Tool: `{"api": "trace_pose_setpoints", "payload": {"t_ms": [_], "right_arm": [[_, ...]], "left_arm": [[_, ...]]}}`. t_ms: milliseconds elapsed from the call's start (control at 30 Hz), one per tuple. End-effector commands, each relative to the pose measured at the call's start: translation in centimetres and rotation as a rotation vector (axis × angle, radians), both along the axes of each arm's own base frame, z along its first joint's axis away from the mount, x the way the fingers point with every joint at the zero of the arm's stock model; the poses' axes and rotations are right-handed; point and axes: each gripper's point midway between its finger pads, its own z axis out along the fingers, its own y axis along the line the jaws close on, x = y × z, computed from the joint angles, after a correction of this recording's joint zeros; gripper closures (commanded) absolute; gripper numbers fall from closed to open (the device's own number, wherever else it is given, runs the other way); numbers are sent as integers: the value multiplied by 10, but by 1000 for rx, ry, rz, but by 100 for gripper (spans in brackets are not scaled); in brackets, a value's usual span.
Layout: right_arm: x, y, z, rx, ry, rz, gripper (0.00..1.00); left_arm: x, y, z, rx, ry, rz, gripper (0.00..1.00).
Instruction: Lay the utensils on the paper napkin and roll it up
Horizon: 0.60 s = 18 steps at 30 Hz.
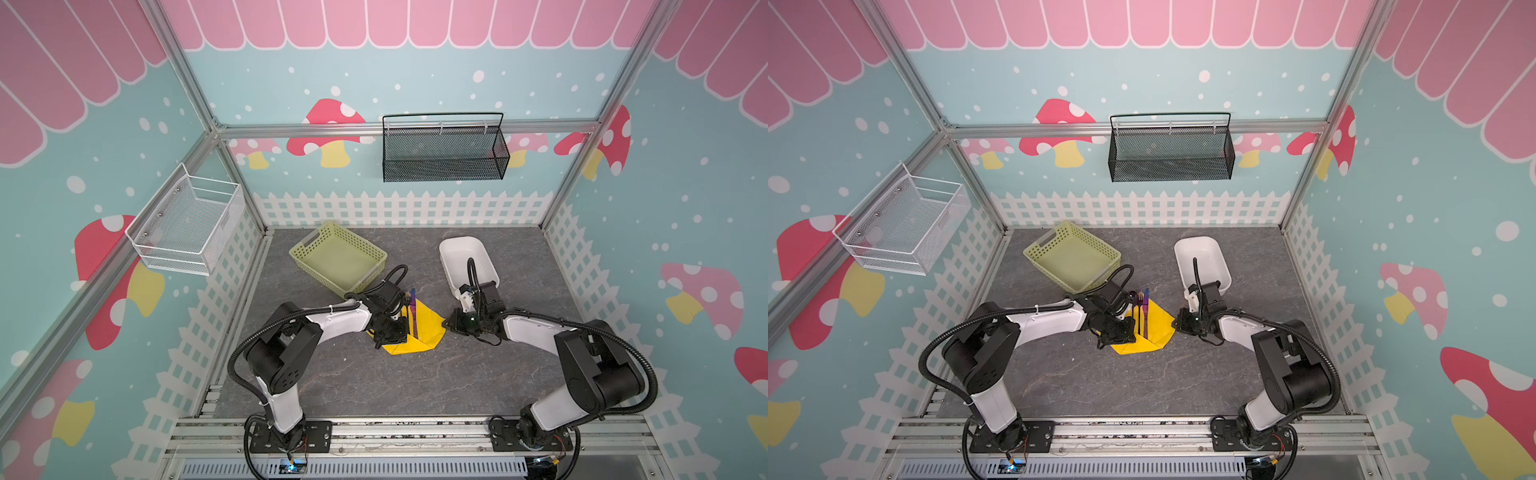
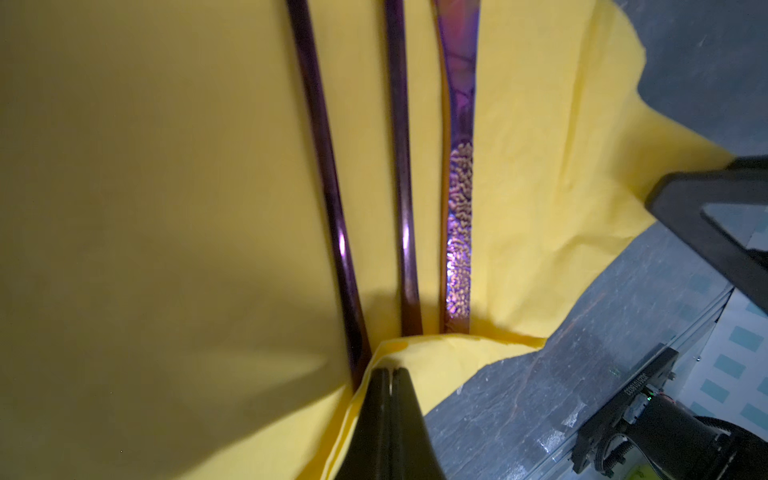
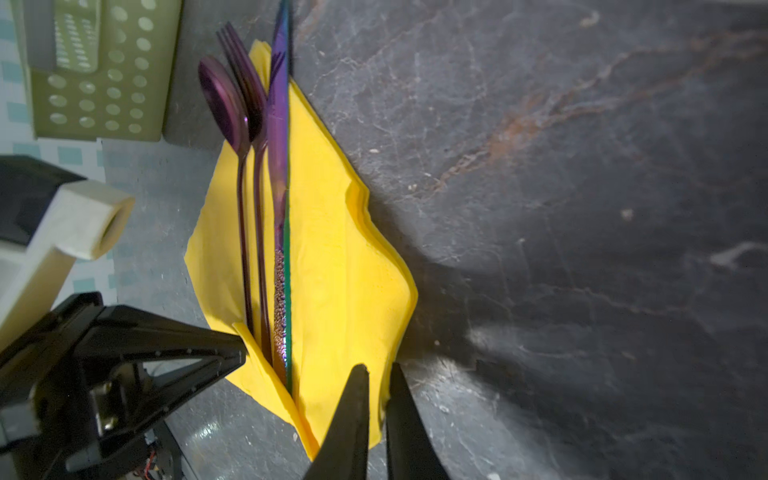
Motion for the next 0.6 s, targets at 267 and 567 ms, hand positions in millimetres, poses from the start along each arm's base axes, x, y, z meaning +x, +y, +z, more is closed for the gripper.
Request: {"api": "trace_pose_setpoints", "payload": {"t_ms": [267, 567], "right_arm": [[2, 36, 41, 108, -65, 63, 95], [-2, 75, 52, 136, -65, 78, 96]], "left_arm": [[5, 3, 1, 13, -11, 2, 98], [4, 5, 0, 13, -11, 3, 98]]}}
